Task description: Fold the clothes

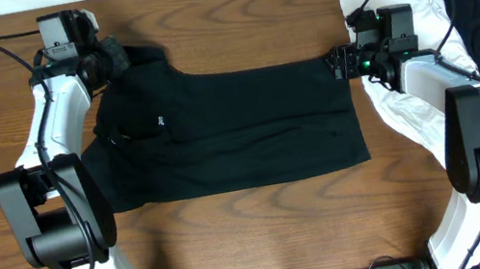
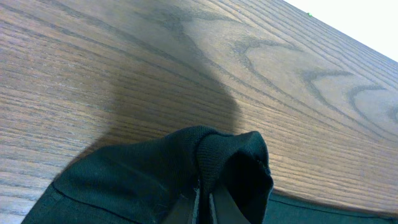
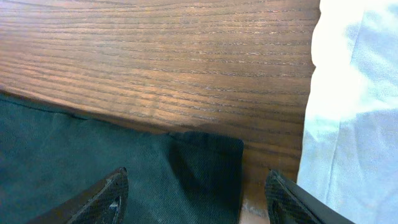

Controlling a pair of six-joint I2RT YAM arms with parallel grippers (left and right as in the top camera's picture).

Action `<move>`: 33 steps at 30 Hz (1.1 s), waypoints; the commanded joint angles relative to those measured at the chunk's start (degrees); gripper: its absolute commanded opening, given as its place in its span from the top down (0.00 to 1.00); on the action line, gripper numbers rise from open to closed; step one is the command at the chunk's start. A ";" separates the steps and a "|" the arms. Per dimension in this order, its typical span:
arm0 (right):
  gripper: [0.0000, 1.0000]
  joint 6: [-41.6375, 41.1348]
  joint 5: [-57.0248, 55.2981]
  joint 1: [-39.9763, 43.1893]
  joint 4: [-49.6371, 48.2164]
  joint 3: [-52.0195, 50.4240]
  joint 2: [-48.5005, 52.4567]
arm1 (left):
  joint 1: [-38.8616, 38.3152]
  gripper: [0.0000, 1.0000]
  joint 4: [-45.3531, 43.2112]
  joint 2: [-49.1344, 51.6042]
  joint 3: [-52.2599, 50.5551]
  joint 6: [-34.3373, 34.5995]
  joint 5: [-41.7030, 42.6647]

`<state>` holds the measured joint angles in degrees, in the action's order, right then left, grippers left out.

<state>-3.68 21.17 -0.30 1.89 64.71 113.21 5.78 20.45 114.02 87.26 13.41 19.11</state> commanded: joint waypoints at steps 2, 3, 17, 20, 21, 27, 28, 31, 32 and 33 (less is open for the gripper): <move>0.32 -1.86 -0.11 0.28 -1.92 0.11 2.34 | 0.04 0.94 0.15 0.26 0.28 -0.90 -0.55; 0.32 -1.90 -0.11 0.28 -2.32 0.11 2.78 | 0.04 0.94 0.15 0.26 0.28 -0.90 -0.55; 0.36 -6.03 3.13 0.17 -9.03 0.11 7.91 | 0.04 0.94 0.52 0.26 0.28 -0.90 -0.55; 0.43 -6.58 3.50 0.02 -9.11 0.11 8.90 | 0.04 0.94 0.55 0.26 0.28 -0.90 -0.55; 0.47 -6.58 3.52 -0.11 -9.16 0.11 9.18 | 0.04 0.94 0.55 0.26 0.28 -0.90 -0.55; 0.80 -7.39 3.48 -0.22 -9.16 0.13 9.18 | 0.04 0.94 0.55 0.26 0.28 -0.90 -0.55; 0.98 -7.89 3.41 0.11 -9.16 0.13 9.18 | 0.04 0.94 0.55 0.26 0.28 -0.92 -0.55; 0.99 -8.68 3.28 0.81 -9.07 0.13 9.16 | 0.04 0.94 0.55 0.24 0.28 -0.92 -0.55; 0.99 -9.20 3.28 1.03 -8.98 0.13 9.14 | 0.04 0.94 0.57 0.20 0.28 -0.92 -0.55; 0.99 -9.66 3.30 1.25 -8.92 0.13 8.94 | 0.04 0.94 0.61 0.11 0.28 -0.92 -0.52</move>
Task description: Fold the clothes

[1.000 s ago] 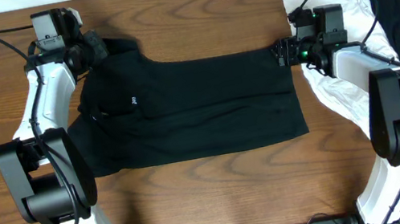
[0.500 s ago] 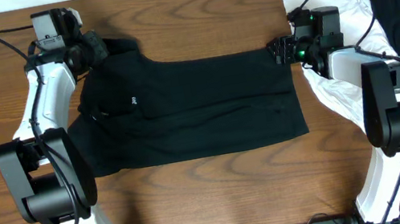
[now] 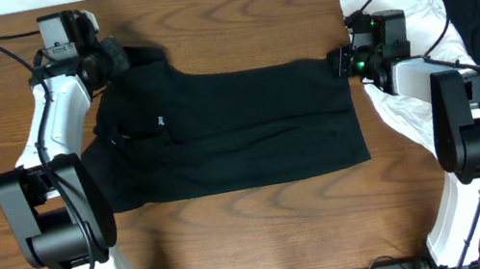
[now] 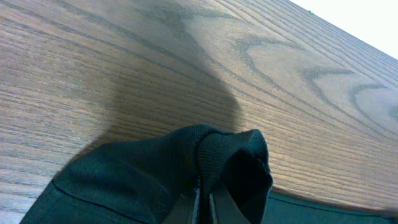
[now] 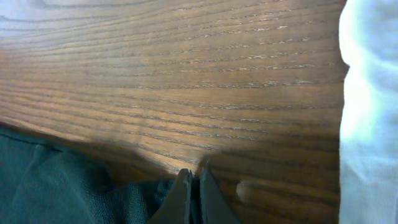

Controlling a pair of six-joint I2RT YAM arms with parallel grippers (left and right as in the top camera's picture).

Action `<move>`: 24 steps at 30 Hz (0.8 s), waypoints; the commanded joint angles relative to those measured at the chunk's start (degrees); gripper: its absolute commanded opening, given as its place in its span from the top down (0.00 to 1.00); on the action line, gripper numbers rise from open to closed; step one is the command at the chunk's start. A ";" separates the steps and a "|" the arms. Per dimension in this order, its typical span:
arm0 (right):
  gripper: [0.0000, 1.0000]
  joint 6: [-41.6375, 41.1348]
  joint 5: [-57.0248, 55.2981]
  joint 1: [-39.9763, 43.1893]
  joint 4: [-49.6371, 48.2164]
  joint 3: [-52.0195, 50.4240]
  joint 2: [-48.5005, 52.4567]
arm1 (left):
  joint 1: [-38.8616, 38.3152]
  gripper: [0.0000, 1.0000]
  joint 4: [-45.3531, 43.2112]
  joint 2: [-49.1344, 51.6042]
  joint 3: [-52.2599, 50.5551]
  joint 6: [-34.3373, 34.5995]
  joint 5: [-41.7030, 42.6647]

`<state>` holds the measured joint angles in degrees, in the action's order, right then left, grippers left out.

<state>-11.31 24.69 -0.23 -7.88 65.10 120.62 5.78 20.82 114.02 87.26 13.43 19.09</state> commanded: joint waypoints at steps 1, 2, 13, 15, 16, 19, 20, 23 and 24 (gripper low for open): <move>0.99 -2.21 -0.04 1.38 0.94 -0.26 1.31 | 0.04 0.94 0.39 -0.11 0.31 -0.94 -0.50; 0.99 -2.19 0.20 1.57 1.16 -0.26 0.85 | 0.04 0.94 0.59 -0.46 0.31 -0.94 -0.50; 0.98 -2.62 0.26 2.19 7.93 0.07 -8.31 | 0.07 0.94 8.11 -9.62 0.31 -1.86 -0.52; 0.99 -2.62 0.35 2.19 11.26 0.07 -10.45 | 0.15 0.94 10.82 -10.75 0.31 -1.86 -0.52; 0.99 -2.60 0.46 2.19 12.83 0.07 -11.41 | 0.35 0.94 12.37 -11.21 0.31 -1.86 -0.52; 0.99 -2.56 0.90 2.19 18.14 0.07 -14.51 | 1.36 0.94 17.09 -12.24 0.31 -1.84 -0.50; 0.99 -2.32 0.92 2.19 19.80 0.07 -15.43 | 1.77 0.94 18.60 -12.44 0.31 -1.84 -0.50; 0.99 -1.68 1.05 2.19 24.46 0.07 -17.97 | 3.43 0.94 23.28 -13.11 0.31 -1.88 -0.50; 0.99 -1.25 1.07 2.19 25.88 0.07 -18.73 | 4.07 0.94 24.87 -13.35 0.31 -1.86 -0.52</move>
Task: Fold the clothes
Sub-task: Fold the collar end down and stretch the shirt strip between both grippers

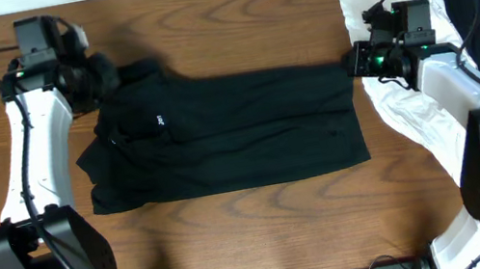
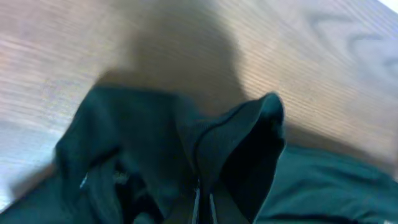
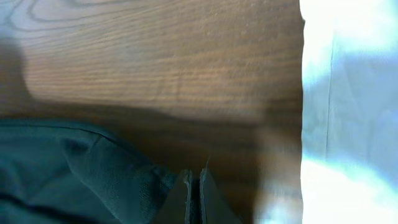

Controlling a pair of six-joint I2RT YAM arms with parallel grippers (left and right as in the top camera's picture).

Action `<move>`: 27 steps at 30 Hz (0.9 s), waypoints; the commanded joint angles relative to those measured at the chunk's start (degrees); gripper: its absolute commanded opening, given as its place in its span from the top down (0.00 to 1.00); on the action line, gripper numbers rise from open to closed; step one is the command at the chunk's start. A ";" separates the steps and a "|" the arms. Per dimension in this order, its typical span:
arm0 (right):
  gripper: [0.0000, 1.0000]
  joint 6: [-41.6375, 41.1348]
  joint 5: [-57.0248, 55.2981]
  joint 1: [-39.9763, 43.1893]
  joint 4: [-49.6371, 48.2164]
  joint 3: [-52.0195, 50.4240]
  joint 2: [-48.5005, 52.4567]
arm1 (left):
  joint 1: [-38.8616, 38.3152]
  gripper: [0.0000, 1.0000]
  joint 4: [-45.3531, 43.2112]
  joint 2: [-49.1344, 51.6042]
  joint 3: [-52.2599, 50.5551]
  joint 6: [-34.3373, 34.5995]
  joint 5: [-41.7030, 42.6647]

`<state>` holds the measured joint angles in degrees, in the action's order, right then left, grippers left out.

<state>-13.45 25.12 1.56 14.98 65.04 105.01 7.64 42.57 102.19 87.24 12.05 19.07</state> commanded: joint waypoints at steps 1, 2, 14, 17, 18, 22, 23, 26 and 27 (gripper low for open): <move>0.99 0.90 0.61 0.39 4.22 0.13 -3.74 | 2.82 0.94 4.44 -1.73 0.33 -0.48 -0.48; 0.99 0.87 0.61 0.42 5.40 0.13 -4.26 | 3.58 0.94 5.84 -1.97 0.33 -0.48 -0.50; 0.99 2.43 0.48 0.42 19.74 0.11 -5.60 | 7.85 0.94 16.52 -5.84 0.33 -0.42 -0.02; 0.99 3.50 0.13 0.42 22.34 0.11 -5.60 | 7.78 0.94 20.13 -6.16 0.33 -0.42 0.24; 0.99 3.50 -0.11 0.42 22.99 0.11 -5.60 | 7.78 0.94 21.35 -6.16 0.33 -0.42 0.46; 0.99 4.42 -1.77 0.42 25.16 0.11 -5.60 | 7.78 0.94 26.45 -6.14 0.31 -0.42 1.31; 0.99 4.57 -2.16 0.42 25.59 0.11 -5.60 | 7.78 0.94 27.58 -6.16 0.31 -0.42 1.29; 0.99 4.57 -4.20 0.42 26.51 0.11 -5.60 | 7.78 0.94 30.84 -6.16 0.31 -0.44 1.29; 0.99 4.63 -4.39 0.42 26.64 0.11 -5.60 | 7.78 0.94 32.02 -6.14 0.31 -0.44 1.29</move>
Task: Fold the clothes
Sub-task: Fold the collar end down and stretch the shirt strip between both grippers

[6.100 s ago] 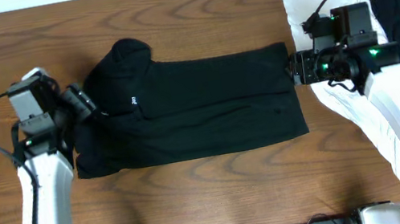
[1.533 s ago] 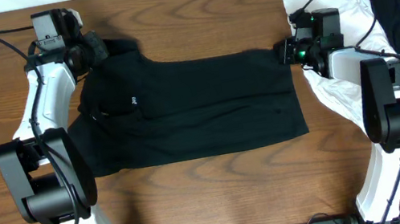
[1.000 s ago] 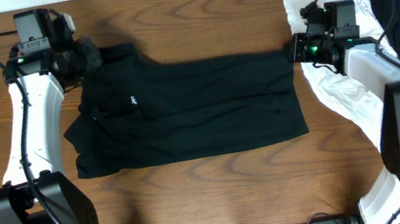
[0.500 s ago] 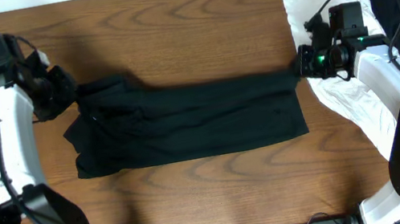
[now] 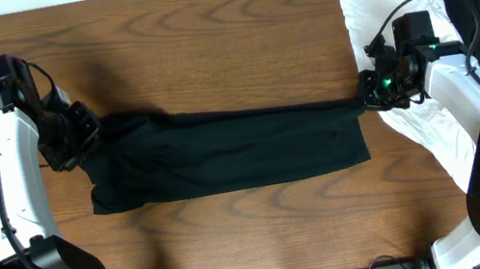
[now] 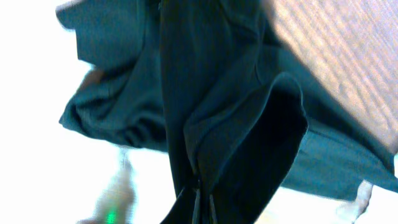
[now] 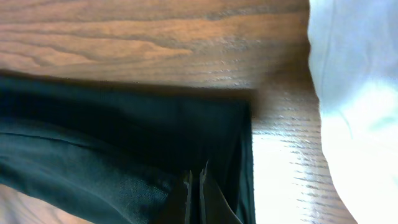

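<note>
A black polo shirt (image 5: 223, 152) lies across the table as a long band, its far half raised and drawn toward the near edge. My left gripper (image 5: 75, 142) is shut on the collar end of the shirt (image 6: 205, 118); dark cloth hangs around its closed jaws. My right gripper (image 5: 366, 99) is shut on the hem corner of the shirt (image 7: 124, 155) at the right end, jaws pressed together on the fabric. The shirt's far edge runs taut between the two grippers.
A white garment (image 5: 402, 49) lies on the table to the right, under my right arm. A black garment is heaped at the back right corner. Bare wooden table (image 5: 221, 20) shows behind the shirt.
Both grippers have moved toward the near edge, carrying the shirt's far edge with them. The shirt now looks narrower, about half its former depth.
The shirt lay flat; my left gripper was shut on the collar and my right gripper stood open at the far right hem corner. Then the right gripper was shut on that corner. Both ends were then lifted slightly, and now the far edge is over the near half.
</note>
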Controlling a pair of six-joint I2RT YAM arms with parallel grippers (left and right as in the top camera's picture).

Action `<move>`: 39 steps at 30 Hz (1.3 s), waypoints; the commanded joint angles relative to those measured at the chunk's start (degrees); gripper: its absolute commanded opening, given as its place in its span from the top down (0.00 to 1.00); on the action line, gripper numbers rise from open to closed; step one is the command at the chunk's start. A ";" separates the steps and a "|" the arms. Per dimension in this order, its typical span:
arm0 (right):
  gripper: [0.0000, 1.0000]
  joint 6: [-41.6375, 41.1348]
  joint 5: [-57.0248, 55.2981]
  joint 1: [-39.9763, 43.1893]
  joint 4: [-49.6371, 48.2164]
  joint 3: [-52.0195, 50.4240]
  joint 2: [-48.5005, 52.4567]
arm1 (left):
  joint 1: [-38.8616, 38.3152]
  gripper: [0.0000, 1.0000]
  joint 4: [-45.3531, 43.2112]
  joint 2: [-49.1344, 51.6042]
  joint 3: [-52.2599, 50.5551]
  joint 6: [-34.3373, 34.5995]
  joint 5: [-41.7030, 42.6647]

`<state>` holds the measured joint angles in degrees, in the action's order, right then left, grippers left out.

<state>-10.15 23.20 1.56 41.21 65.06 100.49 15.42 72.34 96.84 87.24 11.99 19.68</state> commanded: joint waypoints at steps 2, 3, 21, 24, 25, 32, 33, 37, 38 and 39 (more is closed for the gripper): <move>0.99 2.19 -2.47 0.42 0.39 0.09 -1.05 | 0.00 0.94 4.52 -0.79 0.31 -0.37 0.68; 0.99 2.38 -2.47 0.42 0.39 0.09 -1.05 | 0.00 0.94 5.55 -0.79 0.31 -0.42 0.68; 0.98 2.56 -5.01 0.42 0.42 0.09 -1.05 | 0.00 0.93 13.05 -0.79 -2.93 -3.76 0.13; 0.98 2.56 -5.01 0.42 0.42 0.09 -1.05 | 0.00 0.89 13.75 -0.79 -2.93 -4.50 -0.28; 0.98 2.56 -5.01 0.42 0.42 0.09 -1.05 | 0.00 0.88 14.05 -0.79 -2.93 -4.48 -0.94; 0.98 2.56 -5.03 0.42 0.39 0.09 -1.05 | 0.00 0.88 13.46 -0.79 -2.93 -4.44 -2.38; 0.97 2.56 -5.01 0.42 0.42 0.07 -1.05 | 0.00 0.89 12.81 -0.79 -2.93 -4.44 -2.38; 0.90 2.54 -4.98 0.39 0.44 0.02 -1.05 | 0.00 0.71 7.80 -0.76 -2.93 -4.42 -2.38; 0.89 2.54 -4.98 0.39 0.42 0.02 -1.05 | -0.02 0.63 5.77 -0.74 -2.93 -4.24 -2.36; 0.88 2.56 -5.01 0.39 0.42 0.02 -1.05 | -0.02 0.62 4.68 -0.72 -2.93 -4.24 -2.36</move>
<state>-8.29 18.65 1.58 41.54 65.06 100.49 15.42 78.61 96.84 84.73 8.21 17.80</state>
